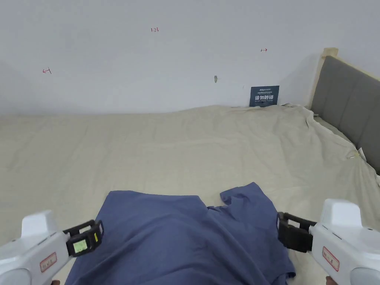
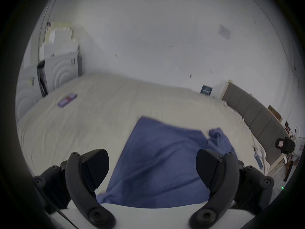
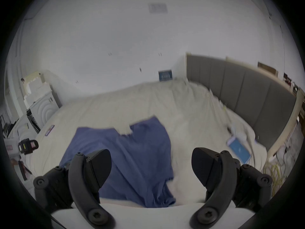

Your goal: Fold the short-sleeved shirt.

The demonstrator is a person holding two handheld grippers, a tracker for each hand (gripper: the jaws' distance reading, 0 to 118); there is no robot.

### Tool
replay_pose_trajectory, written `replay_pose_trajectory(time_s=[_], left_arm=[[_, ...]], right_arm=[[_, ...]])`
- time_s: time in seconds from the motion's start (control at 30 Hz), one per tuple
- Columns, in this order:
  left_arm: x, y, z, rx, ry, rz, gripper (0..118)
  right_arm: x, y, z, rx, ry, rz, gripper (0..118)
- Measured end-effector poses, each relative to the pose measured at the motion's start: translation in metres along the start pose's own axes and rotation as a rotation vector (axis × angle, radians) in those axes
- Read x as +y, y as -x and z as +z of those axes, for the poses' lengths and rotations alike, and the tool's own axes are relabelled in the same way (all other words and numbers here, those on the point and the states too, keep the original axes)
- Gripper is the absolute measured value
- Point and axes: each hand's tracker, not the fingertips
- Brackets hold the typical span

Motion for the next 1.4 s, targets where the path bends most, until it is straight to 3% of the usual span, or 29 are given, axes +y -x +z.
replay_pose_trajectory(time_s=[0.07, 0.13, 0.23, 0.27, 0.3, 0.5, 0.77, 0.83, 0.9, 0.93, 0.97, 1.0, 1.07, 1.33, 1.4], left_arm=[[0.012, -0.009, 0.002, 0.006, -0.067, -0.029, 105], [0.021, -0.017, 0.002, 0.003, -0.112, -0.071, 88], [0.033, -0.025, -0.006, -0.012, -0.132, -0.085, 36], [0.037, -0.026, -0.011, -0.039, -0.129, -0.078, 13], [0.040, -0.026, -0.016, -0.053, -0.123, -0.067, 0], [0.062, -0.021, -0.073, -0.058, -0.052, -0.067, 0], [0.095, 0.002, -0.205, -0.051, 0.184, -0.061, 0], [0.100, 0.008, -0.241, -0.055, 0.241, -0.056, 13], [0.103, 0.010, -0.273, -0.032, 0.298, -0.063, 17], [0.103, 0.012, -0.290, -0.016, 0.331, -0.075, 26], [0.101, 0.013, -0.307, -0.004, 0.363, -0.097, 54], [0.098, 0.014, -0.320, 0.005, 0.384, -0.116, 74], [0.086, 0.015, -0.347, 0.016, 0.419, -0.152, 93], [0.047, 0.022, -0.410, 0.080, 0.530, -0.222, 92], [0.041, 0.022, -0.419, 0.090, 0.549, -0.229, 79]], right_arm=[[0.010, 0.004, 0.008, -0.010, -0.064, 0.032, 97], [0.016, 0.007, 0.011, -0.013, -0.111, 0.049, 81], [0.023, 0.011, 0.012, -0.009, -0.145, 0.059, 22], [0.024, 0.012, 0.010, -0.008, -0.162, 0.071, 3], [0.025, 0.012, 0.009, -0.003, -0.175, 0.072, 2], [0.033, 0.012, -0.010, 0.023, -0.179, 0.057, 0], [0.035, 0.006, -0.061, 0.004, -0.129, 0.039, 0], [0.034, 0.003, -0.076, -0.008, -0.114, 0.039, 0], [0.030, 0.003, -0.091, -0.030, -0.106, 0.053, 0], [0.030, 0.002, -0.099, -0.039, -0.097, 0.059, 0], [0.028, 0.001, -0.108, -0.045, -0.085, 0.061, 0], [0.027, -0.001, -0.114, -0.049, -0.076, 0.060, 0], [0.021, -0.003, -0.129, -0.060, -0.053, 0.054, 0], [0.005, -0.009, -0.172, -0.087, 0.004, 0.042, 0], [0.002, -0.010, -0.177, -0.091, 0.011, 0.048, 0]])
